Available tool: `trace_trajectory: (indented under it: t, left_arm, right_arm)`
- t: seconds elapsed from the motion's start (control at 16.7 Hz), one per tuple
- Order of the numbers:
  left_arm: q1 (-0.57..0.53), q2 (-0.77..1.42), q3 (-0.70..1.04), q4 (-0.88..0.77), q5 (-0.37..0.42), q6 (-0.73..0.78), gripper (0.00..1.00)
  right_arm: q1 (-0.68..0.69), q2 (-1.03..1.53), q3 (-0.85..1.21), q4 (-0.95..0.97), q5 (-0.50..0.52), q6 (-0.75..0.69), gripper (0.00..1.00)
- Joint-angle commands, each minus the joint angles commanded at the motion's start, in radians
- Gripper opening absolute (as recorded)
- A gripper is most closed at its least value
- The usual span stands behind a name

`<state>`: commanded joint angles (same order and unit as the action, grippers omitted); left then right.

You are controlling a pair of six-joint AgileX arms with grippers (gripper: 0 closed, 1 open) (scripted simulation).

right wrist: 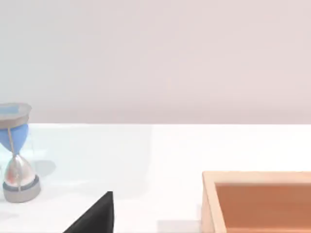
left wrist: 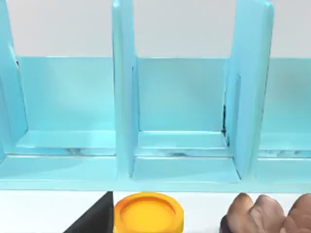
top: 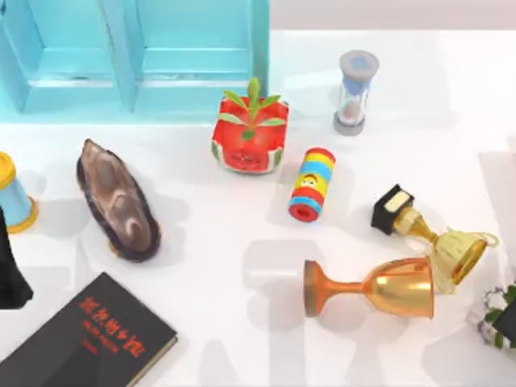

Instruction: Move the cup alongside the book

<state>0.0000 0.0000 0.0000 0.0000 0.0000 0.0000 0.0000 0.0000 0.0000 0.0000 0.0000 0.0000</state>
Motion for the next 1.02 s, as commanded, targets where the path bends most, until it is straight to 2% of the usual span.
trace_trajectory:
  t: [0.24,0.48,0.66,1.02]
  left_arm:
    - [0.002,0.028,0.028,-0.021,-0.003,0.028,1.00]
    - [0.011,0.200,0.193,-0.149,-0.020,0.212,1.00]
    - [0.027,0.412,0.389,-0.298,-0.035,0.457,1.00]
    - [0.108,0.951,0.848,-0.660,-0.052,1.093,1.00]
  right_arm:
    - [0.000,0.000,0.000,0.000,0.000,0.000,1.00]
    - [0.000,0.000,0.000,0.000,0.000,0.000,1.00]
    - [0.000,0.000,0.000,0.000,0.000,0.000,1.00]
    - [0.000,0.000,0.000,0.000,0.000,0.000,1.00]
